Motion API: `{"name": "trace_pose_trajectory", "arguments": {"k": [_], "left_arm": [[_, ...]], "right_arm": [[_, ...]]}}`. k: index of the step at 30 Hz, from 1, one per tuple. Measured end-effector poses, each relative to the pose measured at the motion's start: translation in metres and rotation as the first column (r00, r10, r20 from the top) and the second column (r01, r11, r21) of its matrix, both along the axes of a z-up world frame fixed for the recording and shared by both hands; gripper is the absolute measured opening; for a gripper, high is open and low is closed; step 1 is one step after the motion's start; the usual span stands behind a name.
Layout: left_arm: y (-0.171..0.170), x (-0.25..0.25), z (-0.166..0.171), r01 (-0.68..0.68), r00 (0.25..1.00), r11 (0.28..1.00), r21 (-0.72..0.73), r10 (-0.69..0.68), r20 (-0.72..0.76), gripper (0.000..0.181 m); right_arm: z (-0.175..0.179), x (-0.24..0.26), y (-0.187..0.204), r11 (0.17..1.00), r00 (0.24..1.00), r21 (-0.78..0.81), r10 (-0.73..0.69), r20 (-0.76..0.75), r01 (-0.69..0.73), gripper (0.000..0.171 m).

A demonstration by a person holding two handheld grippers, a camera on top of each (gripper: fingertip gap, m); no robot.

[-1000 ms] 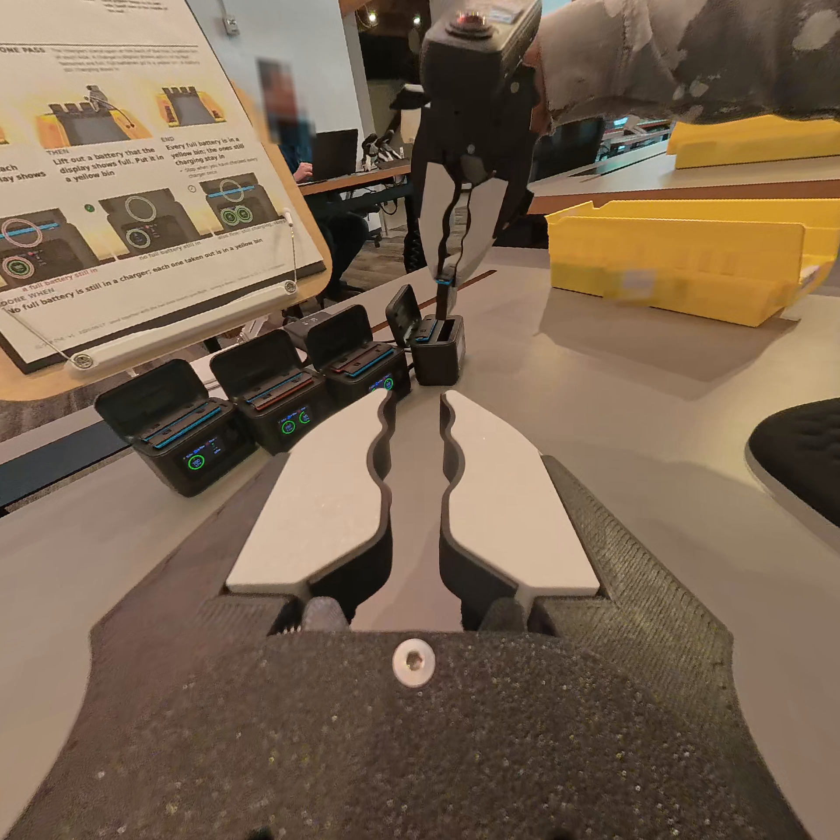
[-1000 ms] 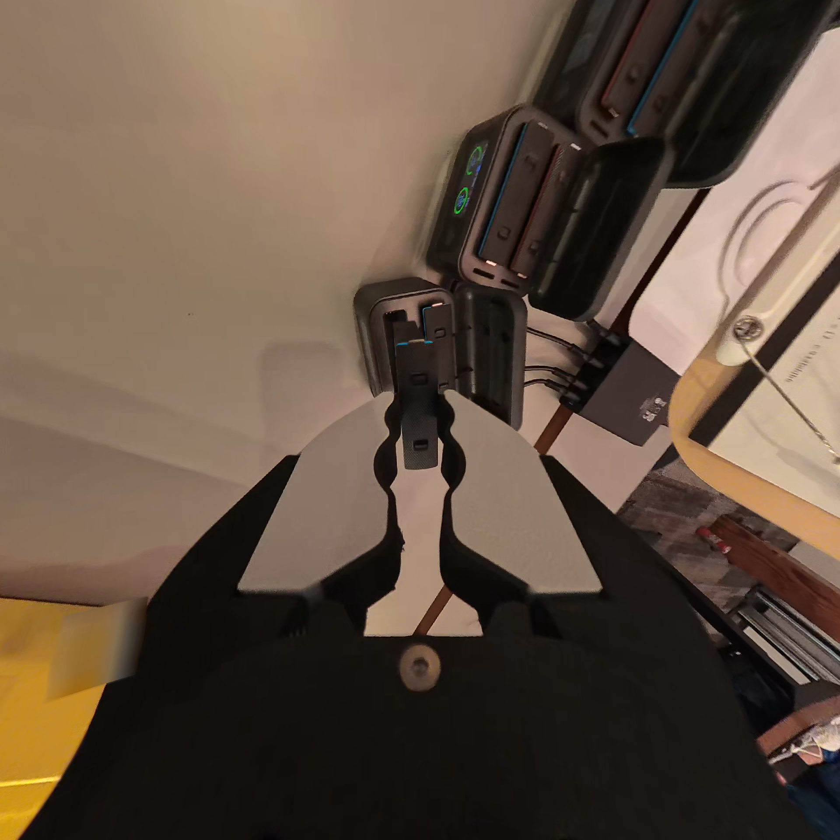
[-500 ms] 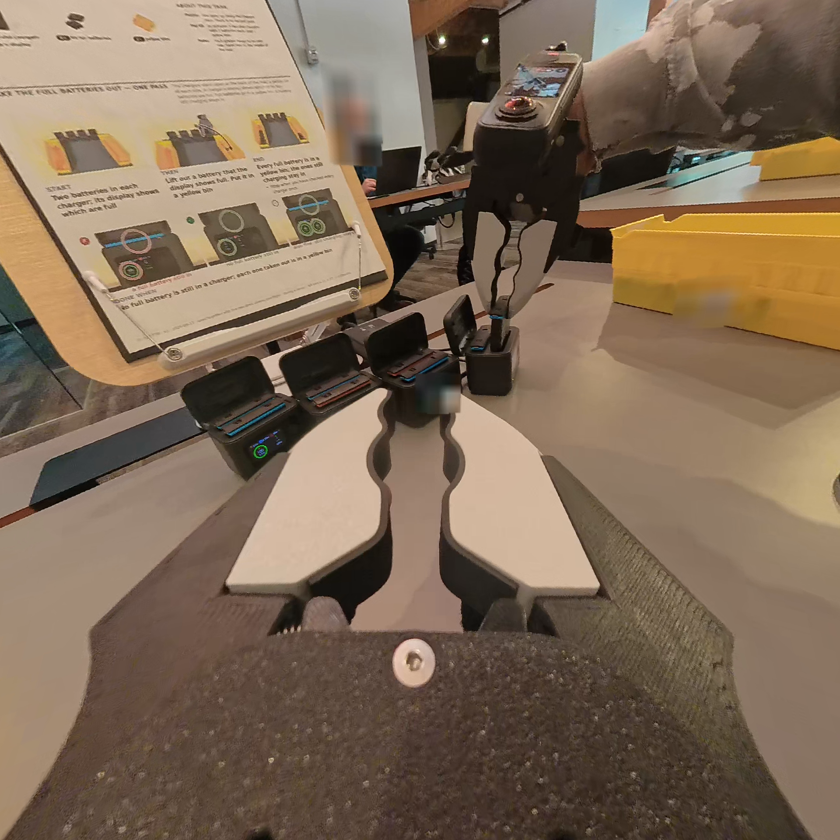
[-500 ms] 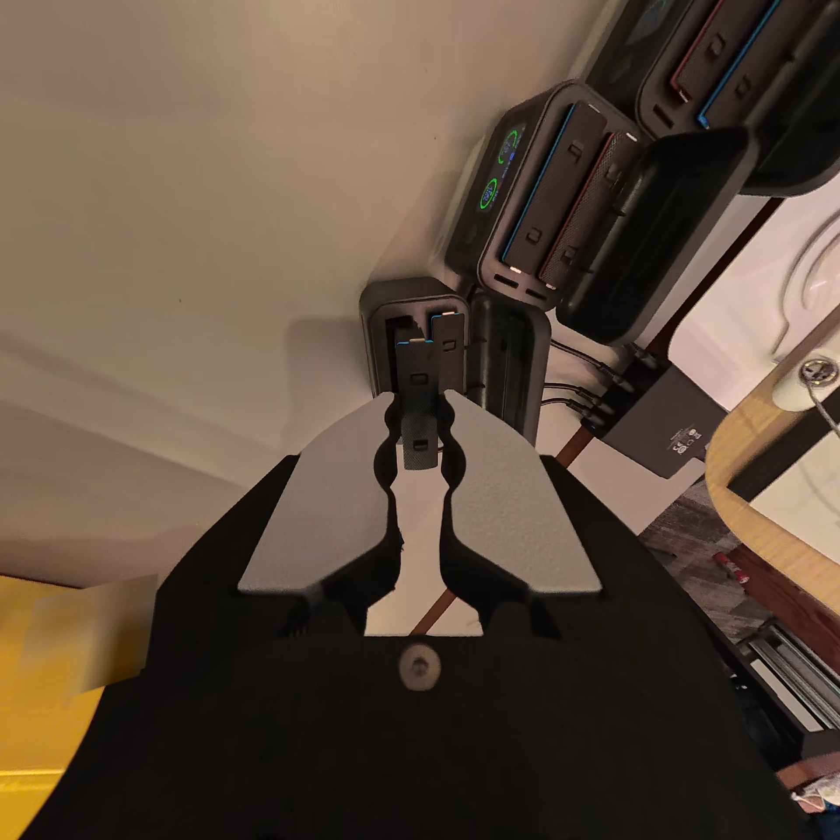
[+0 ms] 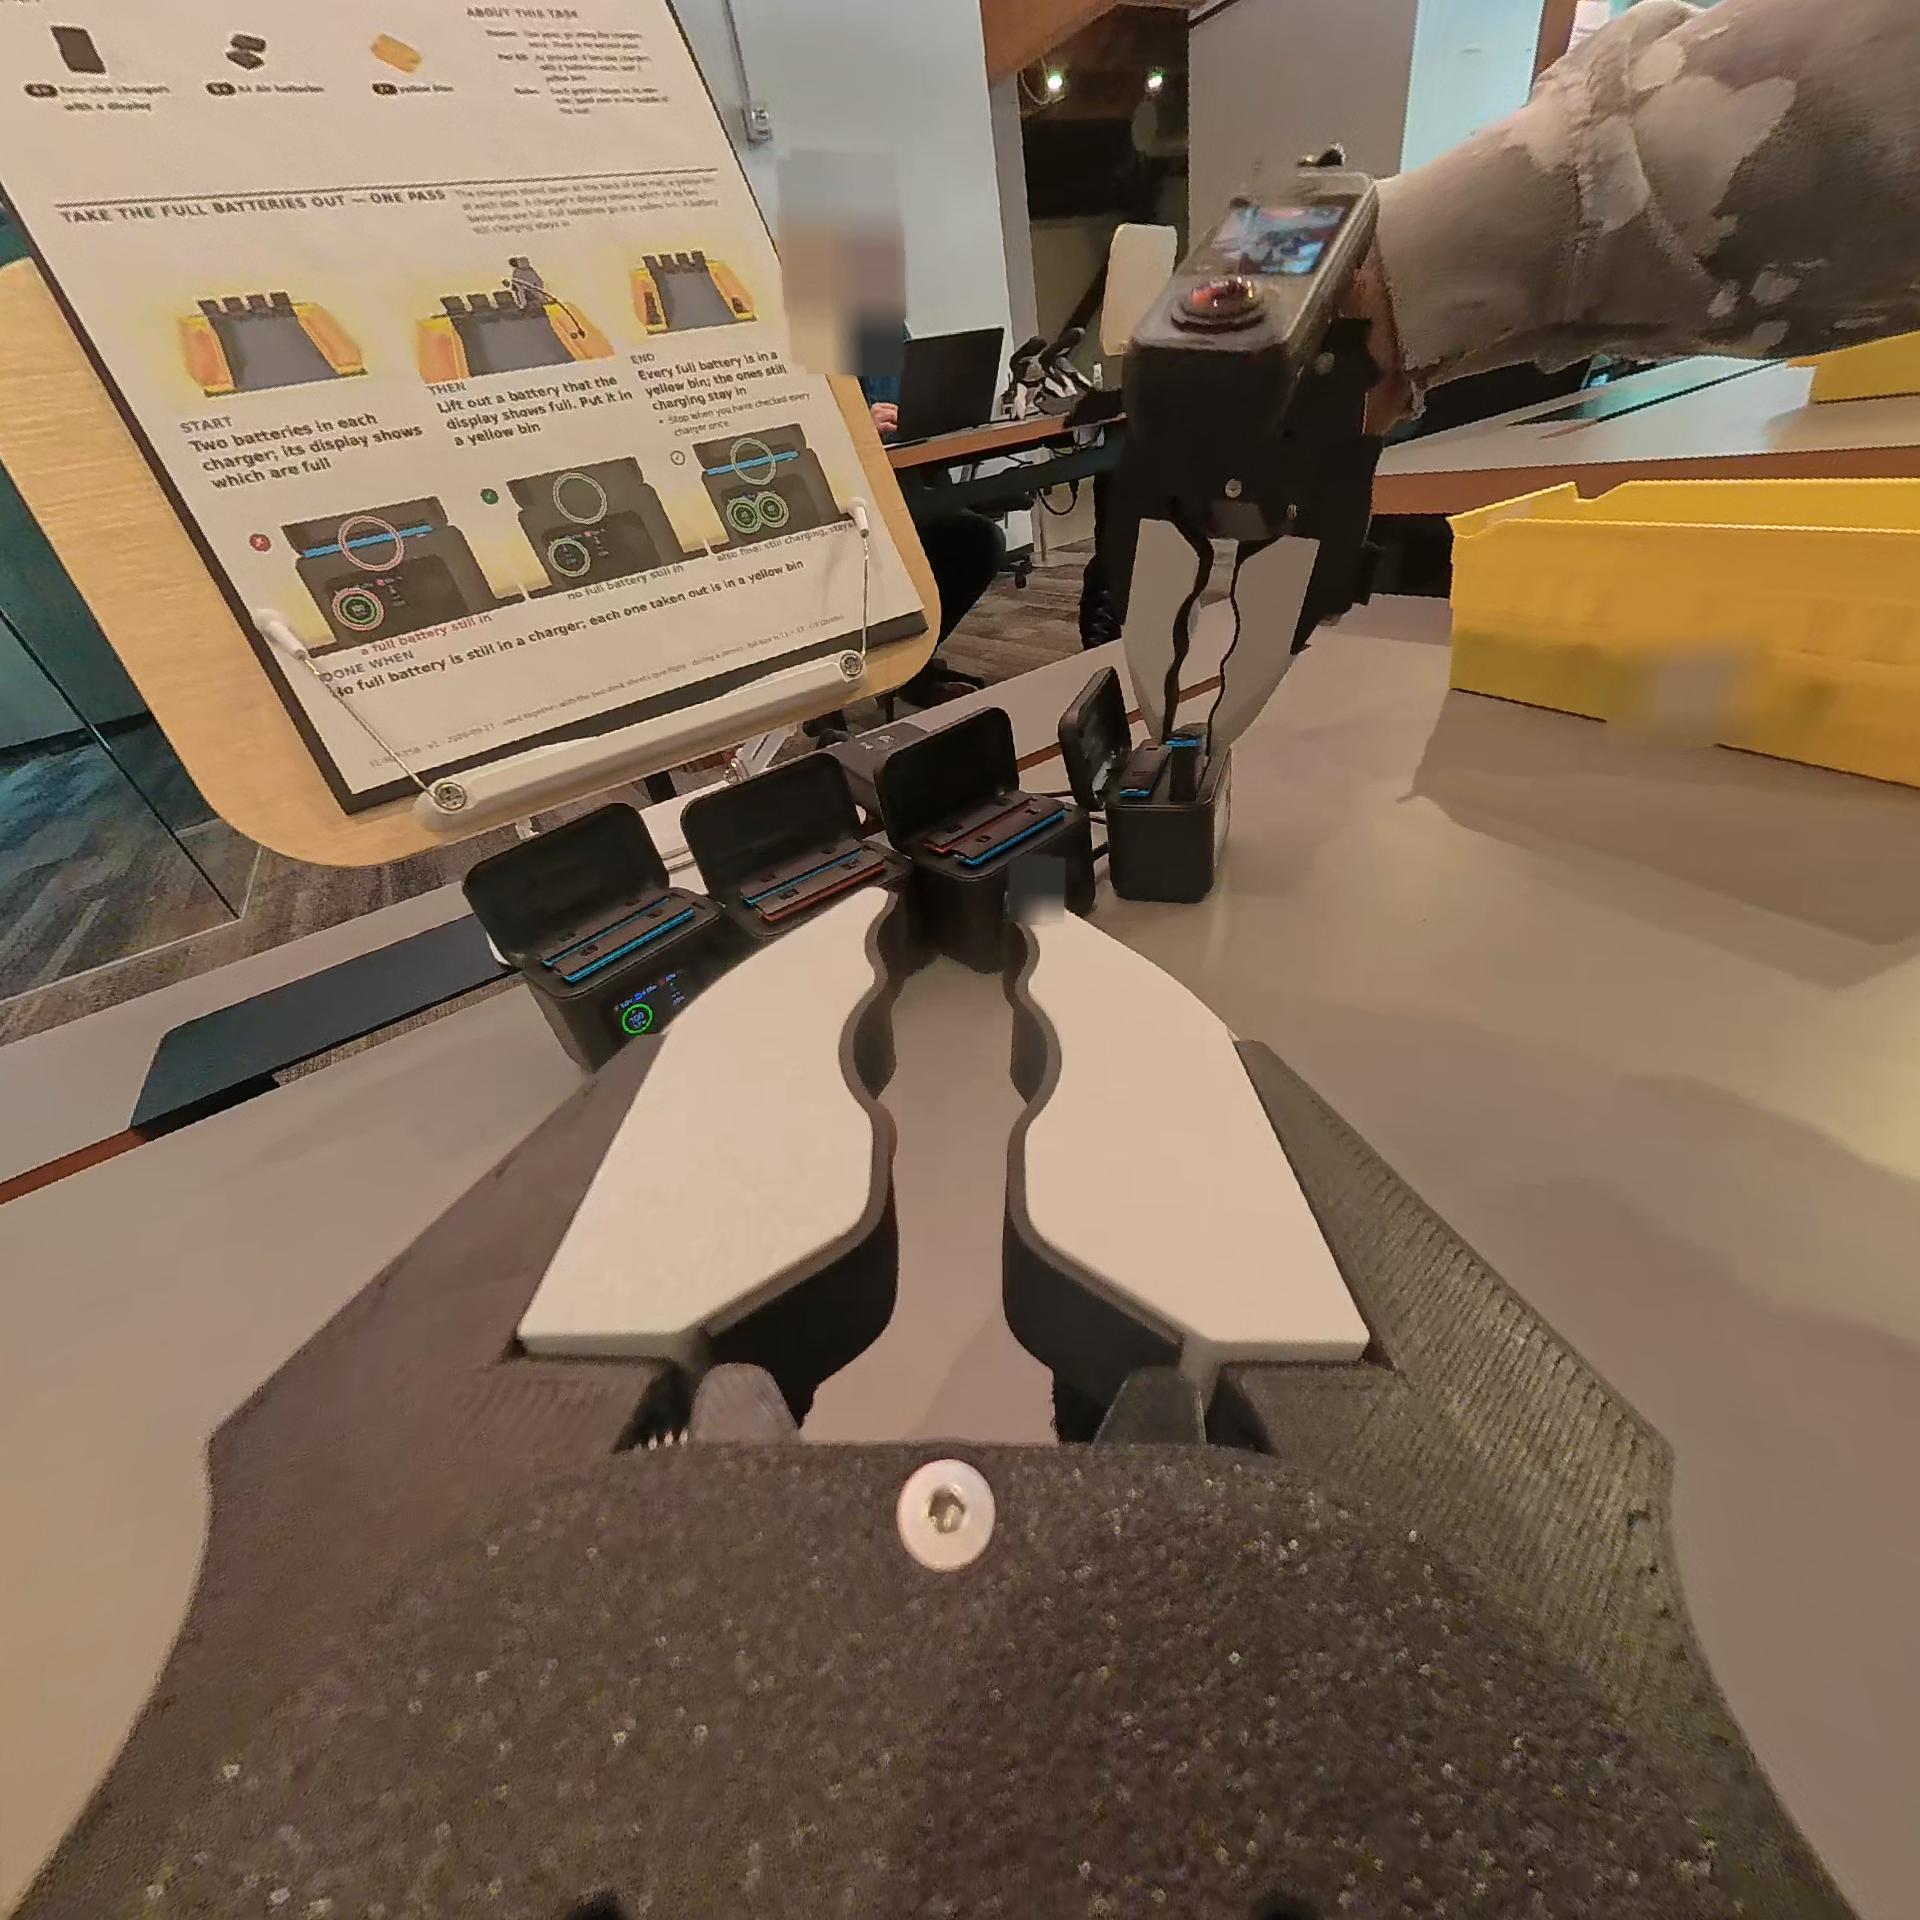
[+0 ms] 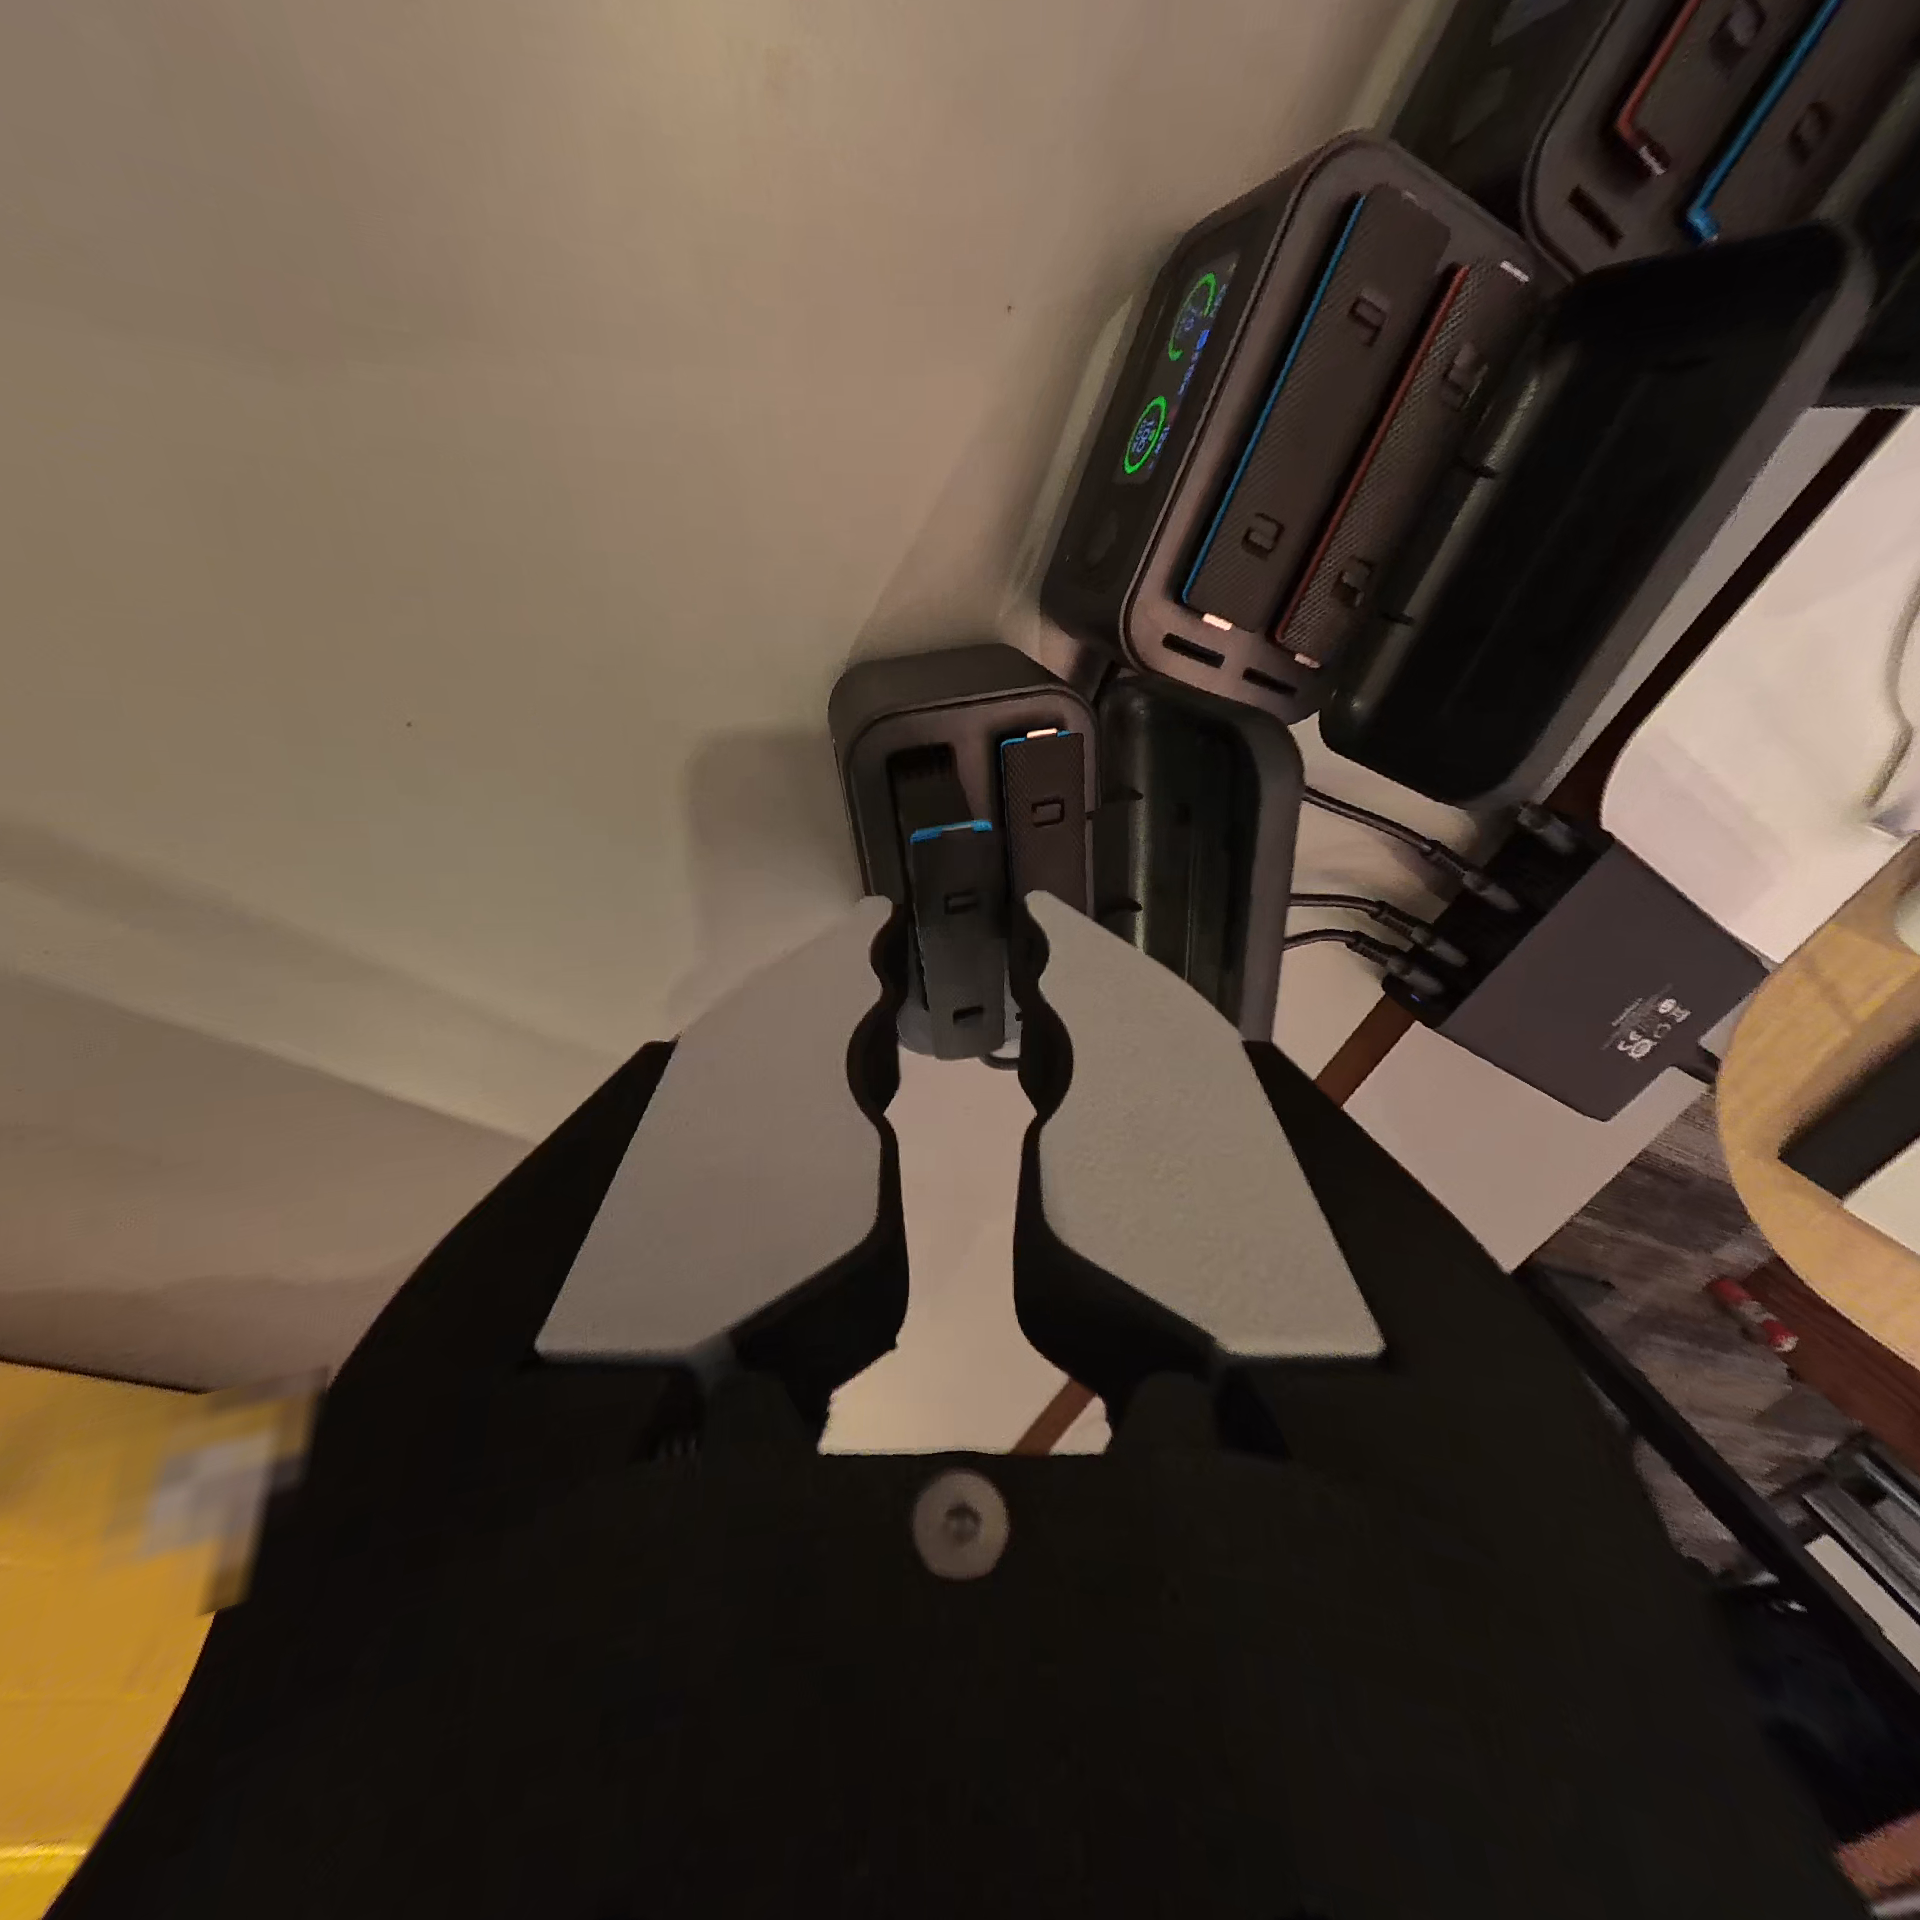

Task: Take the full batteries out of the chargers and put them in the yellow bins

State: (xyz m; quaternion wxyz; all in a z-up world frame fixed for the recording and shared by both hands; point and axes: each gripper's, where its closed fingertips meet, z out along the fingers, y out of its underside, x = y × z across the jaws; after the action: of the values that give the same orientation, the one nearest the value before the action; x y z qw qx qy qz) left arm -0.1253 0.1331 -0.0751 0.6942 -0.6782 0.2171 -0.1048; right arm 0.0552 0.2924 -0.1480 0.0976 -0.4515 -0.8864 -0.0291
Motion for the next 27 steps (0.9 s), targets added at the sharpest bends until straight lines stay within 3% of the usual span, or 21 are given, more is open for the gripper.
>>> {"name": "trace_pose_trajectory", "arguments": {"k": [12, 18, 27], "left_arm": [[0.000, 0.004, -0.004, 0.015, 1.000, 1.000, -0.013, -0.016, -0.020, 0.016], [0.000, 0.006, -0.007, 0.015, 0.999, 1.000, -0.009, -0.016, -0.050, 0.015], [0.000, 0.007, -0.009, 0.023, 0.998, 1.000, -0.016, -0.024, -0.059, 0.015]], "right_arm": [[0.006, -0.005, -0.002, 0.995, 0.992, -0.051, -0.094, -0.081, 0.090, 0.016], [-0.001, 0.002, 0.003, 0.999, 0.999, 0.025, -0.036, 0.017, 0.035, 0.015], [0.007, 0.001, 0.000, 0.983, 0.957, 0.167, 0.029, 0.289, -0.080, 0.014]]}}
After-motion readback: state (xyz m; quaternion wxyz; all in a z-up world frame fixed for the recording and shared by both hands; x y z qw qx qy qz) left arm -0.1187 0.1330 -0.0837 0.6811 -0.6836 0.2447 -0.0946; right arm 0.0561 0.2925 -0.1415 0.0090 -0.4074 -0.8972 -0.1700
